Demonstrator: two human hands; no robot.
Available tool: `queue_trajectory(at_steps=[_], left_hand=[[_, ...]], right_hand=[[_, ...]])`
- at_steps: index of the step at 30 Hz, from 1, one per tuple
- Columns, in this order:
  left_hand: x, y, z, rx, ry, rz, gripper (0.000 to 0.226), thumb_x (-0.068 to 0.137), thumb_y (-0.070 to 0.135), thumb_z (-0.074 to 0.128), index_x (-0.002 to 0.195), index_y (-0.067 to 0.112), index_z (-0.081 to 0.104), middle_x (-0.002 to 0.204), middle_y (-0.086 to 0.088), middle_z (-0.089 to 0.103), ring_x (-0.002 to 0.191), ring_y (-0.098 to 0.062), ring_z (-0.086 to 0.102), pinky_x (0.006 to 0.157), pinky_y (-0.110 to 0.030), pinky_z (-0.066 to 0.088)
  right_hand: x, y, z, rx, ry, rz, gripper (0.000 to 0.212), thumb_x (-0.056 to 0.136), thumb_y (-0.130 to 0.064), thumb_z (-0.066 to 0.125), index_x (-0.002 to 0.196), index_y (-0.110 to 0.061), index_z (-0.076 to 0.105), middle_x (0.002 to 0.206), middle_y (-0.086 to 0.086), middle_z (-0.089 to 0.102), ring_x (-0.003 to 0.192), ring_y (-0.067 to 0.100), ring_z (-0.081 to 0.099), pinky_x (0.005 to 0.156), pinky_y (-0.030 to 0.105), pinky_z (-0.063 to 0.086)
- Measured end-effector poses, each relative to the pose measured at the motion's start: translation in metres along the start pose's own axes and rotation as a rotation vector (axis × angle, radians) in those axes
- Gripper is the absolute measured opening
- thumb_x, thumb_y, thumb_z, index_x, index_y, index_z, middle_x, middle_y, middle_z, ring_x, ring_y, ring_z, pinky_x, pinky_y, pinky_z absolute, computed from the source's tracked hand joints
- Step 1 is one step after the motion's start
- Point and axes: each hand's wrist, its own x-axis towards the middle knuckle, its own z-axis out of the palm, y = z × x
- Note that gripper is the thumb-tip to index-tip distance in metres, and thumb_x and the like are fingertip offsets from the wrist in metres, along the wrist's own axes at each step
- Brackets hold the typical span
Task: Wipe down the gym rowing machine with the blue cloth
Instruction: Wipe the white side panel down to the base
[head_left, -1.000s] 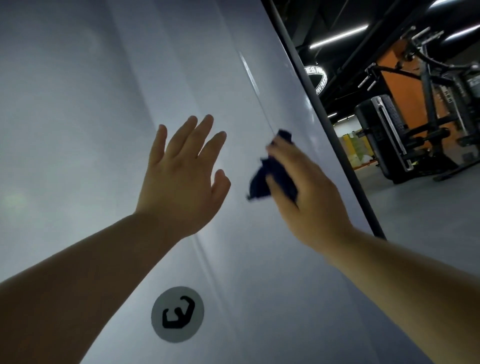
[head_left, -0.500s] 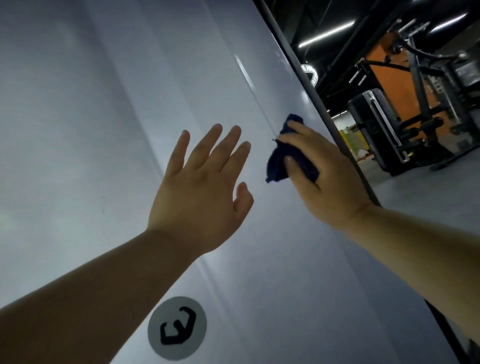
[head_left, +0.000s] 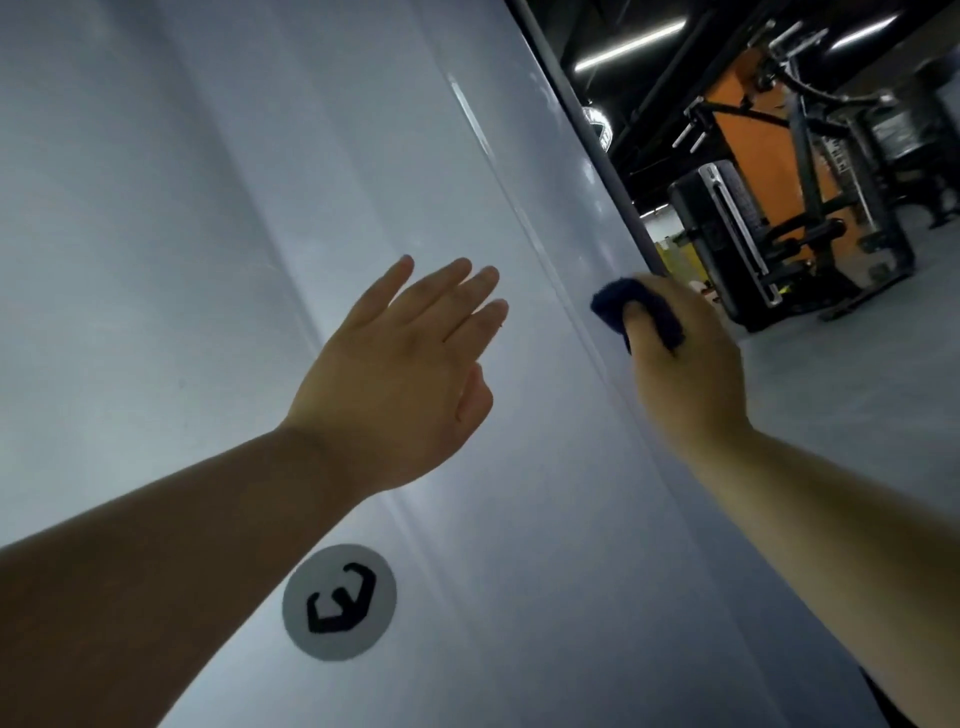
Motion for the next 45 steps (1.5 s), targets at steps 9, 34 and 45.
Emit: queue_trajectory(at_steps=[9,34,45], left_hand=[[-0.01,0.035,0.008,-0.076,-0.048,0.164,0.052,0.091,0.026,0.035,0.133,0.01,0.061,0.144,-0.01,0.052,0.135,-0.026,0.047,0.114,-0.051,0.033],[0.084,0.068,0.019,-0.049,0.02,0.236,0.032,0.073,0.015,0.074,0.105,0.02,0.072,0.109,-0.014,0.064,0.091,-0.035,0.06,0.077,-0.042,0.048],[0.06,0.043,0.01,-0.011,-0.054,0.262,0.036,0.086,0.041,0.058,0.115,0.022,0.066,0.113,-0.008,0.065,0.105,-0.036,0.059,0.088,-0.045,0.047]], right_hand=[[0.01,-0.027,0.005,0.014,-0.105,0.001,0.037,0.099,-0.024,0.048,0.136,-0.023,0.054,0.143,0.0,0.05,0.134,0.017,0.044,0.111,0.035,0.039],[-0.045,0.022,-0.045,0.43,-0.215,0.125,0.038,0.109,-0.024,0.031,0.142,-0.037,0.042,0.136,-0.038,0.039,0.126,-0.025,0.032,0.101,-0.001,0.024],[-0.062,0.033,-0.039,0.138,-0.352,0.051,0.054,0.096,-0.044,0.027,0.149,-0.045,0.024,0.161,-0.022,0.01,0.149,-0.001,0.006,0.122,0.046,0.018]])
